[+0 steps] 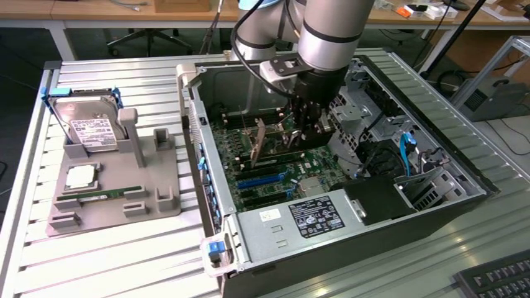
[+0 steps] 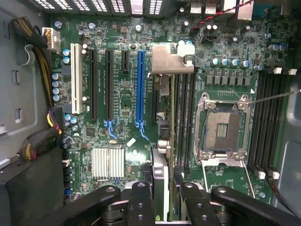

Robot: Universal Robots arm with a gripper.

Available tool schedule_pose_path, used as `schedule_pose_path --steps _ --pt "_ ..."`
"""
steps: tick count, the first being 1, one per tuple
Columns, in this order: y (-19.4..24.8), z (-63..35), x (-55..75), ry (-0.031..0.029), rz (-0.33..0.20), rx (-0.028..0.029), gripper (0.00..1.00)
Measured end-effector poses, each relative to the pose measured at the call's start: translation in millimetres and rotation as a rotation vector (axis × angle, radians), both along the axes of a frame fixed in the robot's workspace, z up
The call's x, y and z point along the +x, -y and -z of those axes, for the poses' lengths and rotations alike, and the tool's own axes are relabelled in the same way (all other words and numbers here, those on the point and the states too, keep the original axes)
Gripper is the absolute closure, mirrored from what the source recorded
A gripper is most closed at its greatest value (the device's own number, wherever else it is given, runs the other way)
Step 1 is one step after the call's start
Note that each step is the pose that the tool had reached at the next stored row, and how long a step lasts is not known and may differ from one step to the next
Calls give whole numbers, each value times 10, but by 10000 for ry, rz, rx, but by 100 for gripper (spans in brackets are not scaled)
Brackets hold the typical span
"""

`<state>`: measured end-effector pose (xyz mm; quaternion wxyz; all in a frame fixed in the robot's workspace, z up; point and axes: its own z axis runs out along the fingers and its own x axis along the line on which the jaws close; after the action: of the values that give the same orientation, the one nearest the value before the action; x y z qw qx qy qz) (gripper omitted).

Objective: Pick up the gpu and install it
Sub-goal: 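Insert the gpu into the slot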

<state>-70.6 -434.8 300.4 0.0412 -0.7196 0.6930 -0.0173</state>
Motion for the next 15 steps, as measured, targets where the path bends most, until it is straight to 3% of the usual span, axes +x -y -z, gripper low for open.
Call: schedule_pose_path --steps 15 --pt "131 6 -45 0 0 0 73"
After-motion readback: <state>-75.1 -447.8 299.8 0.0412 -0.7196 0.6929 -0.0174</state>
